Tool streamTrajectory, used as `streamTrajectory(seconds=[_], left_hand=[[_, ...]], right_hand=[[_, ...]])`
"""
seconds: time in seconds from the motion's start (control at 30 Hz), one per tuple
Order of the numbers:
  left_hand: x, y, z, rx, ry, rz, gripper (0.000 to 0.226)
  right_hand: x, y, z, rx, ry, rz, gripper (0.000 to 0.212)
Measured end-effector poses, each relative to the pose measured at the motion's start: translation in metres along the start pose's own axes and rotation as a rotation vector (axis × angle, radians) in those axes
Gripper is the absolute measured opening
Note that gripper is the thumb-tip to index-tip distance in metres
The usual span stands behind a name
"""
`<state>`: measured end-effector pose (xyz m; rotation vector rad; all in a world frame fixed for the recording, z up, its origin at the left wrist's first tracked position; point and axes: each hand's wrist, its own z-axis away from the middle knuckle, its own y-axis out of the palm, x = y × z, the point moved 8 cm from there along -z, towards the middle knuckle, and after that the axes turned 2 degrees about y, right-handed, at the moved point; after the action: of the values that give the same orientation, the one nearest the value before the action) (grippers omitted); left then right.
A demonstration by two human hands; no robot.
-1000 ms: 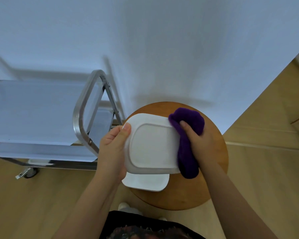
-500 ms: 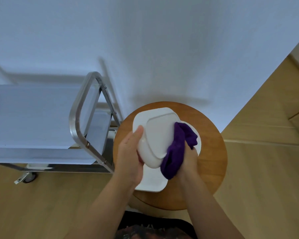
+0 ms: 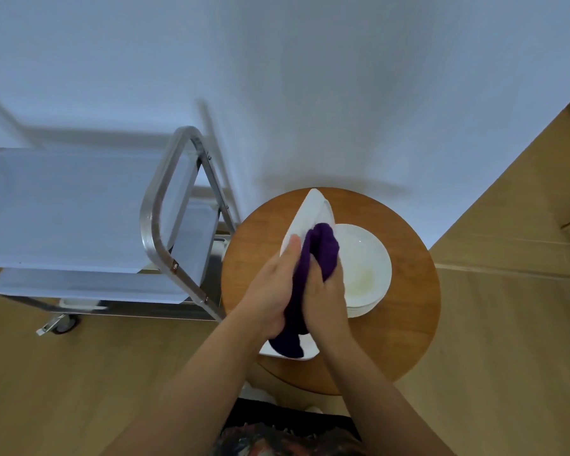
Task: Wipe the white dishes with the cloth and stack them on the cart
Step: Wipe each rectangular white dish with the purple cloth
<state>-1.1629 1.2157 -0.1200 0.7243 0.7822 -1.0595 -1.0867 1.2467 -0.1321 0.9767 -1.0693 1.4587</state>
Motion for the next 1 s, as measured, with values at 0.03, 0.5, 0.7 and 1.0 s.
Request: streamTrajectory(seconds=[0.03, 0.5, 0.7, 1.0], left_hand=[[0.002, -0.002, -0.002, -0.005, 0.035, -0.060, 0.034], [0.038, -0.019, 0.009, 0.273, 0.596, -1.740, 0.051], [0.044, -0.073, 0.006, -0.145, 0.408, -1.067, 0.101], [0.106, -0.140, -0.032, -0.317, -0.061, -0.092, 0.019]], right_hand=[[-0.001, 0.005, 0.005, 0.024, 0.028, 0.004, 0.042], [-0.051, -0.041, -0.013, 0.093, 0.637, -0.340, 0.052], [-0.100, -0.034, 0.005, -0.077, 0.733, -0.562, 0.036], [-0.148, -0.033, 0.028, -0.186, 0.768, -0.355, 0.023]])
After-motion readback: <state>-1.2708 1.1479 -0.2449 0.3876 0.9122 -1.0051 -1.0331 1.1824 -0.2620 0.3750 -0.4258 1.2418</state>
